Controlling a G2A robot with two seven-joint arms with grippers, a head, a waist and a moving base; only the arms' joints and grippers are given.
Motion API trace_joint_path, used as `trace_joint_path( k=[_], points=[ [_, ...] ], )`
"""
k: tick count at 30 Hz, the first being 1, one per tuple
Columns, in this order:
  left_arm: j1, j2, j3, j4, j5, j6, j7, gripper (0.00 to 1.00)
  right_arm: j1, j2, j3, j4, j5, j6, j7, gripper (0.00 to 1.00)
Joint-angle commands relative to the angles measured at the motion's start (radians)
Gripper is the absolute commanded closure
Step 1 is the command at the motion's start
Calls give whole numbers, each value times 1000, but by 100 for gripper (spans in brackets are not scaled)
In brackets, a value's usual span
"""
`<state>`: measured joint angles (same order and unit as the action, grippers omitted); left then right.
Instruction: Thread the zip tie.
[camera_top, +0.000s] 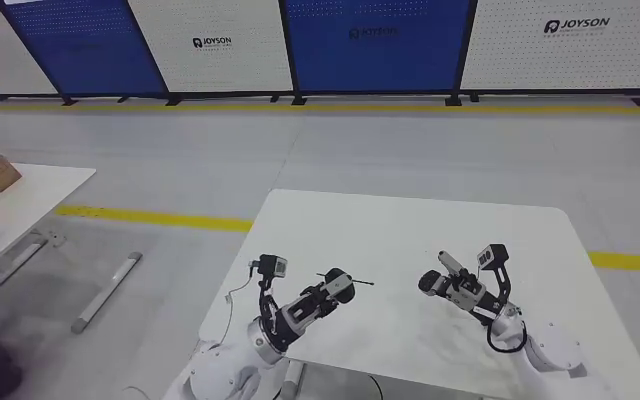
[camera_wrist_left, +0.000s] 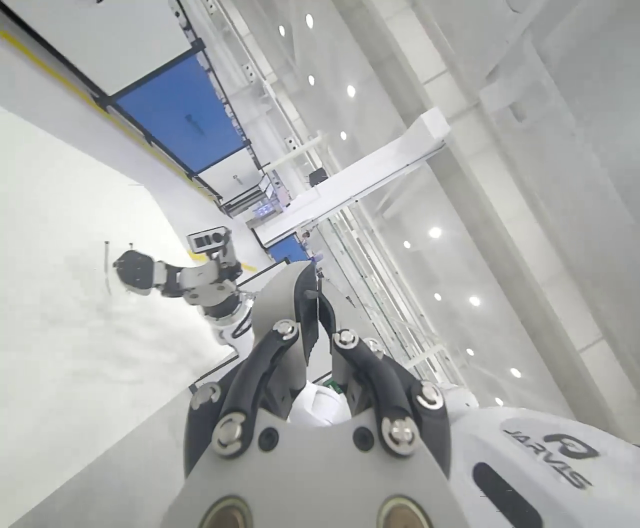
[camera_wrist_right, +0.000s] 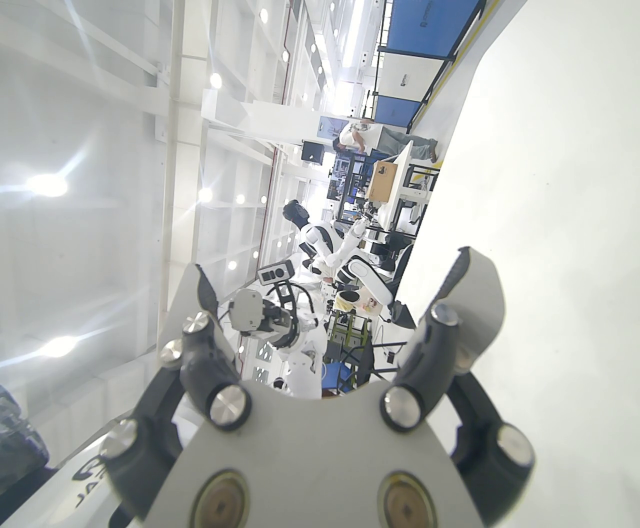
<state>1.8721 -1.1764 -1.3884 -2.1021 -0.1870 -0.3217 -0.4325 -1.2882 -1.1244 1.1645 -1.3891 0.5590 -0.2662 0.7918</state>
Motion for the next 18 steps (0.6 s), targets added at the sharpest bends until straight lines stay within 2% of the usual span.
trace_joint_path(
  k=[1, 6, 10, 13, 18],
  points=[
    [-36, -2, 37, 65, 19, 33, -7, 100, 0, 0, 0, 0, 0, 0, 0, 0],
    [-121, -10, 111, 203, 34, 77, 14, 100, 0, 0, 0, 0, 0, 0, 0, 0],
    [-181, -19, 166, 304, 41, 75, 57, 100, 0, 0, 0, 0, 0, 0, 0, 0],
    [-201, -21, 174, 335, 76, 57, 97, 100, 0, 0, 0, 0, 0, 0, 0, 0],
    [-201, -21, 174, 335, 76, 57, 97, 100, 0, 0, 0, 0, 0, 0, 0, 0]
  ],
)
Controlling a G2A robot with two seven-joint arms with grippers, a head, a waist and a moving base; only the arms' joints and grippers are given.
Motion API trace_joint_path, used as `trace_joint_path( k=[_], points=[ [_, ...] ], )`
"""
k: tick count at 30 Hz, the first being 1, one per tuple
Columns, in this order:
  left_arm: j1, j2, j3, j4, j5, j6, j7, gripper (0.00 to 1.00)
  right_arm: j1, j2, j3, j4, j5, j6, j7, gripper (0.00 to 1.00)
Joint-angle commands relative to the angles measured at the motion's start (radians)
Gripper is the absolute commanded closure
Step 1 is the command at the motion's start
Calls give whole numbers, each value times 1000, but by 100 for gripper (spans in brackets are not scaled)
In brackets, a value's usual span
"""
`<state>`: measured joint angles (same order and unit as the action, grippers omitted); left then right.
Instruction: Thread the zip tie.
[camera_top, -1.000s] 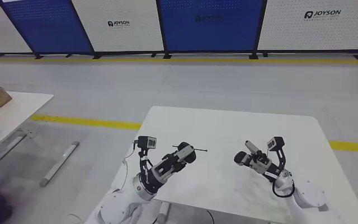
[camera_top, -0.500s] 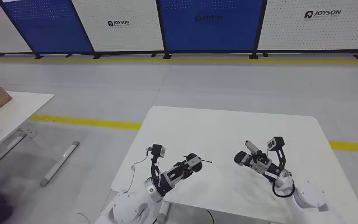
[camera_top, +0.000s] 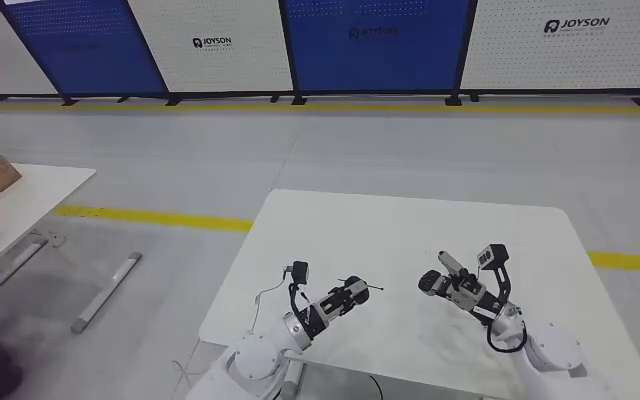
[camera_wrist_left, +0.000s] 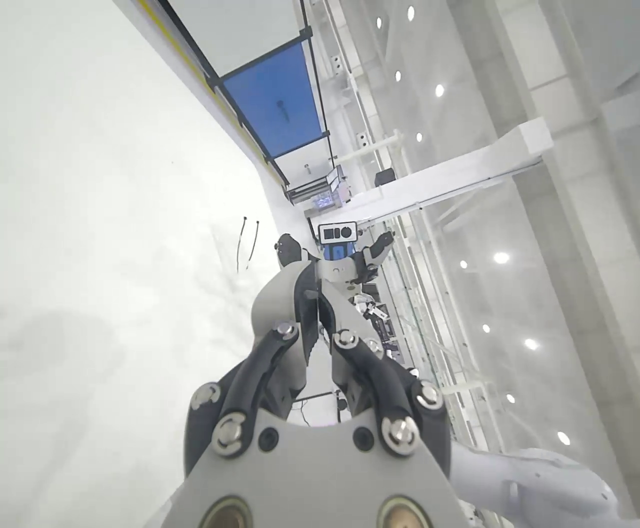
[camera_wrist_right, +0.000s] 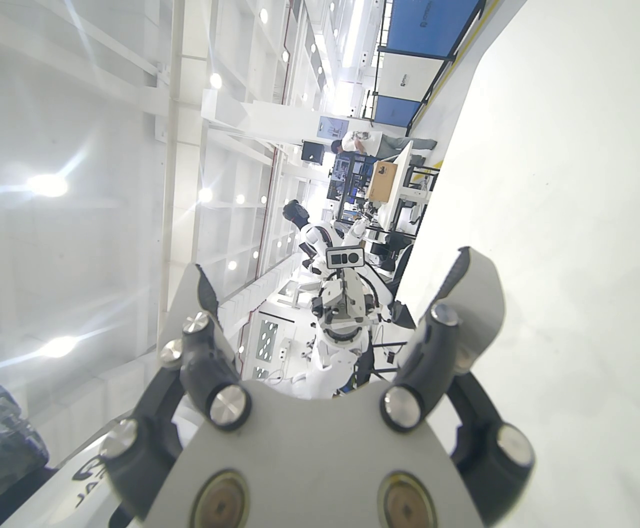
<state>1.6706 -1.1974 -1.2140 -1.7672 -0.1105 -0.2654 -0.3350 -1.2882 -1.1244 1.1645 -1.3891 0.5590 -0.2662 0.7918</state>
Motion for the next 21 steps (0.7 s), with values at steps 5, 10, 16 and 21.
trace_joint_path(
  k=[5, 10, 16, 21],
  points=[
    [0, 0, 0, 0, -1, 0, -1, 100, 0, 0, 0, 0, 0, 0, 0, 0],
    [-9, -1, 8, 5, -10, 9, 2, 100, 0, 0, 0, 0, 0, 0, 0, 0],
    [-30, -1, 3, 27, -123, -14, -37, 100, 0, 0, 0, 0, 0, 0, 0, 0],
    [-33, 0, -1, 29, -135, -16, -44, 100, 0, 0, 0, 0, 0, 0, 0, 0]
  ],
)
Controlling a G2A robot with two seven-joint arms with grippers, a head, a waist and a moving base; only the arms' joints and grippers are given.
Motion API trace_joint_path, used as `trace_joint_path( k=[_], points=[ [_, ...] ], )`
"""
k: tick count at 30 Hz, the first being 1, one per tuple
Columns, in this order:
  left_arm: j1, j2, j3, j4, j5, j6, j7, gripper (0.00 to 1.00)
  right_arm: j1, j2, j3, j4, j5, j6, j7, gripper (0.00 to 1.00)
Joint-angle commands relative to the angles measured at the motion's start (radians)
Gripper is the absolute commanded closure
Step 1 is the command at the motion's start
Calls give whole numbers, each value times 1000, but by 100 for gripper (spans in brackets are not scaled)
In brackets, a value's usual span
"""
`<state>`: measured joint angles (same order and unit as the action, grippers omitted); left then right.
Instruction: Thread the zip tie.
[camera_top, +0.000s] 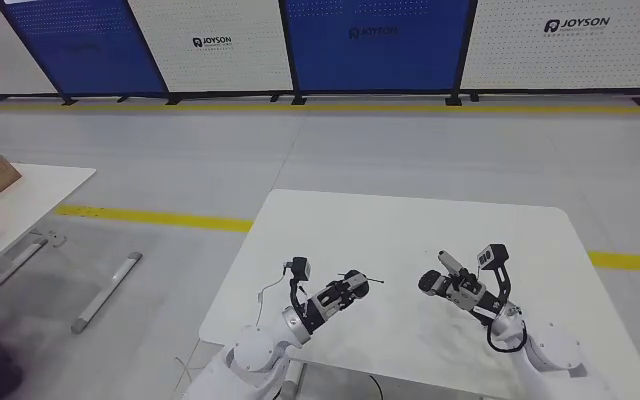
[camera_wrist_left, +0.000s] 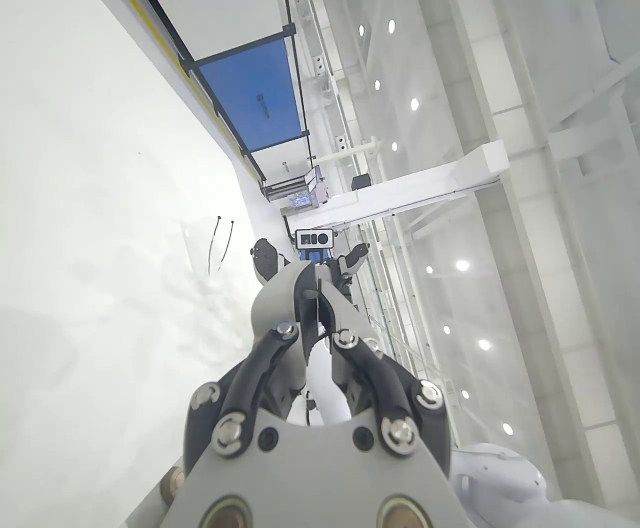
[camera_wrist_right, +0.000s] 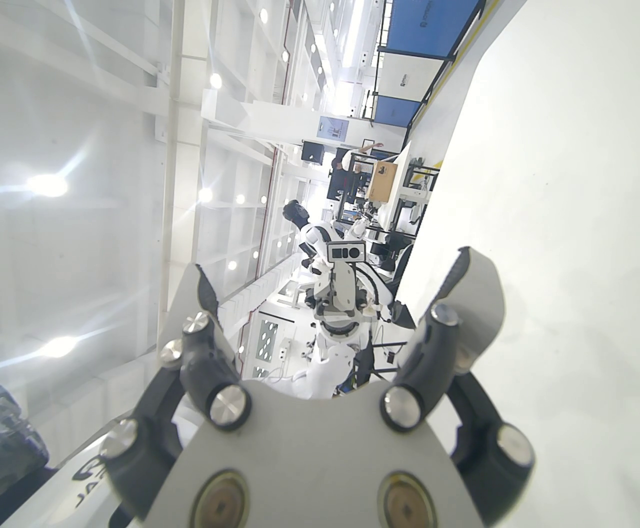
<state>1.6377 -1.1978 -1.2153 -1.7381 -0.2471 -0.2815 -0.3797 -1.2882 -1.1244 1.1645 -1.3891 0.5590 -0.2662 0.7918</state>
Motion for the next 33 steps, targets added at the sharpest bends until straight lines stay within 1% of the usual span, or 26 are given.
trace_joint_path(
  k=[1, 10, 12, 14, 15, 18, 19, 21, 24, 25, 33],
  points=[
    [0, 0, 0, 0, 1, 0, 1, 100, 0, 0, 0, 0, 0, 0, 0, 0],
    [0, 0, 0, 0, 1, 0, 1, 100, 0, 0, 0, 0, 0, 0, 0, 0],
    [0, 0, 0, 0, 1, 0, 1, 100, -3, 1, 5, -15, -19, 6, -12, 0],
    [0, 0, 0, 0, 1, 0, 1, 100, -3, 8, 27, -36, -68, 18, -17, 0],
    [0, 0, 0, 0, 1, 0, 1, 100, -5, 11, 39, -48, -84, 29, -9, 0],
    [0, 0, 0, 0, 1, 0, 1, 100, -9, 28, 90, -91, -124, 95, 55, 0],
    [0, 0, 0, 0, 1, 0, 1, 100, -6, 35, 109, -102, -122, 142, 104, 0],
    [0, 0, 0, 0, 1, 0, 1, 100, 0, 43, 146, -110, -114, 181, 140, 0],
    [0, 0, 0, 0, 1, 0, 1, 100, 8, 53, 168, -121, -118, 239, 210, 0],
    [0, 0, 0, 0, 1, 0, 1, 100, 11, 54, 171, -119, -107, 245, 228, 0],
    [0, 0, 0, 0, 1, 0, 1, 100, 11, 54, 171, -119, -107, 245, 228, 0]
  ],
)
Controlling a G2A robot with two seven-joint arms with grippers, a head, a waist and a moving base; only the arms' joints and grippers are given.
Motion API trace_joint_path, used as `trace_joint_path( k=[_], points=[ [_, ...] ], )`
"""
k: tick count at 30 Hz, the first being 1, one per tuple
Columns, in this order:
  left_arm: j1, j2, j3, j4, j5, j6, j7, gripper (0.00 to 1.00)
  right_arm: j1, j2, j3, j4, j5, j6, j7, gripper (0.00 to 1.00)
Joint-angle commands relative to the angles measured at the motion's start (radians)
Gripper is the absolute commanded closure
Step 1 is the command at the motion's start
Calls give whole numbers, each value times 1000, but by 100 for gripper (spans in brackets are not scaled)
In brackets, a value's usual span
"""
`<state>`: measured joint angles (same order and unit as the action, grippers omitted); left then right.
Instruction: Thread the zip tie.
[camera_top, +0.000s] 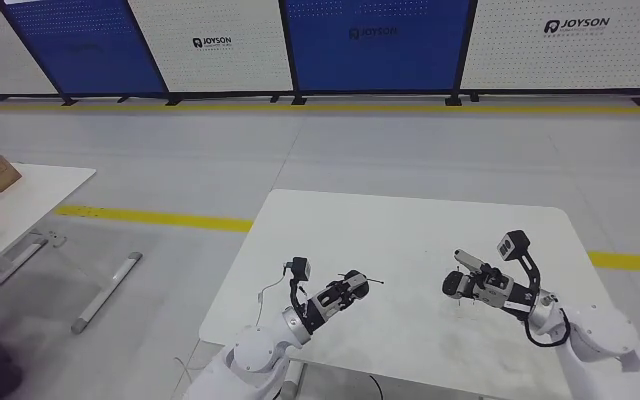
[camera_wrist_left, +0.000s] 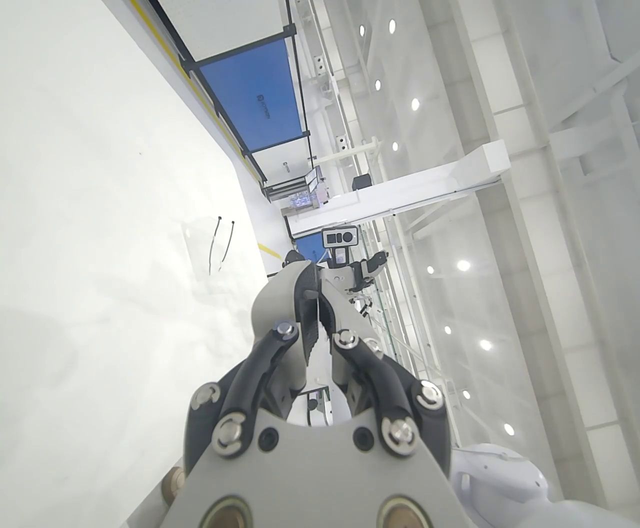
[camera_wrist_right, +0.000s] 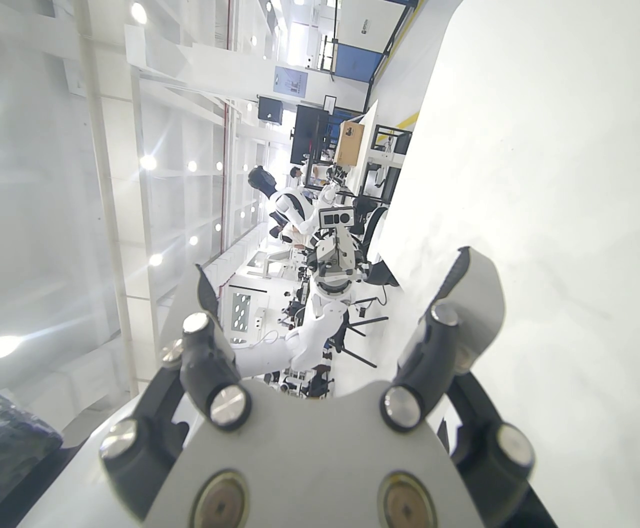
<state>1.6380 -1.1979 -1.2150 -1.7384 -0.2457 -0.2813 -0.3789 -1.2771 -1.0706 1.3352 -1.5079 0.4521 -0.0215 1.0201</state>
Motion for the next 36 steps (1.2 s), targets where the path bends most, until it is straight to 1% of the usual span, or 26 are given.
trace_joint_path(
  k=[1, 5, 7, 9, 12, 13, 26, 27, 29, 31, 33, 36],
  points=[
    [0, 0, 0, 0, 0, 0, 0, 100, 0, 0, 0, 0, 0, 0, 0, 0],
    [0, 0, 0, 0, 0, 0, 0, 100, 0, 0, 0, 0, 0, 0, 0, 0],
    [-4, -1, 1, -4, -19, 3, 7, 100, 0, 0, 0, 0, 0, 0, 0, 0],
    [0, 0, -4, -5, -45, -12, 0, 100, 0, 0, 0, 0, 0, 0, 0, 0],
    [6, 4, -21, -11, -80, -26, -31, 100, 0, 0, 0, 0, 0, 0, 0, 0],
    [9, 5, -27, -13, -83, -30, -32, 100, 0, 0, 0, 0, 0, 0, 0, 0],
    [9, 5, -27, -13, -83, -30, -32, 100, 0, 0, 0, 0, 0, 0, 0, 0],
    [9, 5, -27, -13, -83, -30, -32, 100, -2, 0, 6, 1, -12, 1, -27, 0],
    [9, 5, -27, -13, -83, -30, -32, 100, -11, 5, 19, -30, -73, 11, -84, 0],
    [9, 5, -27, -13, -83, -30, -32, 100, -16, 14, 41, -65, -117, 53, -53, 0],
    [9, 5, -27, -13, -83, -30, -32, 100, 1, 25, 58, -86, -170, 110, 1, 0],
    [9, 5, -27, -13, -83, -30, -32, 100, 29, 40, 62, -122, -274, 213, 81, 0]
  ],
)
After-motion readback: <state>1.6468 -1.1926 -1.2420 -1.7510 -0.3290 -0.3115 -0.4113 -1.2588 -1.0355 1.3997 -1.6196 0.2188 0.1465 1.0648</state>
